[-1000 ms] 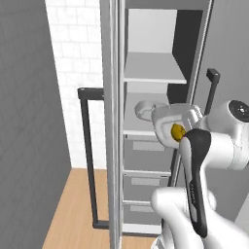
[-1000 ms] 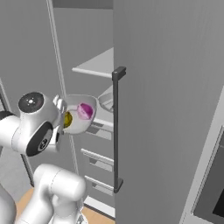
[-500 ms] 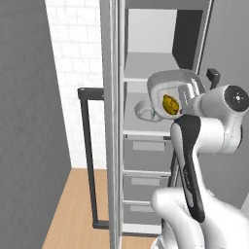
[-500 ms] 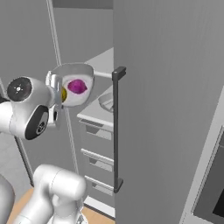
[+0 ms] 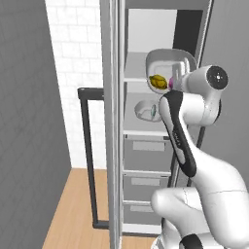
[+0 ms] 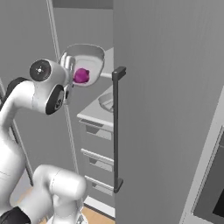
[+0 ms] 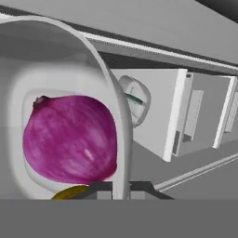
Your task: Take the meat container that has the fish and place it on the second highest rack of the freezer. Then take the vegetable container that has the lemon and onion and place it on the highest rack of the freezer.
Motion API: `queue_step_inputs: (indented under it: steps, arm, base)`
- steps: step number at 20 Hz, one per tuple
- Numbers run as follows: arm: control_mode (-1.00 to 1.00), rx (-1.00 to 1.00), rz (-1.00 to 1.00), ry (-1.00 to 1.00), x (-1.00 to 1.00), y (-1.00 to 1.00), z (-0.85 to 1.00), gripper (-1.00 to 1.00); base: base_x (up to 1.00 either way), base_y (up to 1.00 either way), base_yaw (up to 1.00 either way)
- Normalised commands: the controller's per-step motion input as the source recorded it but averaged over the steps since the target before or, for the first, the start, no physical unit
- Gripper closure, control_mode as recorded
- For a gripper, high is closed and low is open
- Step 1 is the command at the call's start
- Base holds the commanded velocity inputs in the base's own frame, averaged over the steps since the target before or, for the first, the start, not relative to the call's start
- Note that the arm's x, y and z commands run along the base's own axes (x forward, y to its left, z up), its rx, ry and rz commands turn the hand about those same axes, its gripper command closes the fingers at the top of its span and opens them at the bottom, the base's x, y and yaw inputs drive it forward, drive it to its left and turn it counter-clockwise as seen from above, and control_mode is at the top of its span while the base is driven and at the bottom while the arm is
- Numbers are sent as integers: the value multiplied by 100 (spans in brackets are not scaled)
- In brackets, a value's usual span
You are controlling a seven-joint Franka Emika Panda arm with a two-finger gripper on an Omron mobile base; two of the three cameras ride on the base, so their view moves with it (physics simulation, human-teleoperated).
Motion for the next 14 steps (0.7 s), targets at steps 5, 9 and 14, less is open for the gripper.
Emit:
queue_step_inputs:
  steps: [5,9,14]
  arm:
    - [-100,32,-16,8,76,-3,34,100]
    - [-100,18,-13,14,83,-3,39,100]
    - [-100,-1,0,16,87,-8,13,100]
  base:
    - [0,0,0]
    - [0,0,0]
    - [0,0,0]
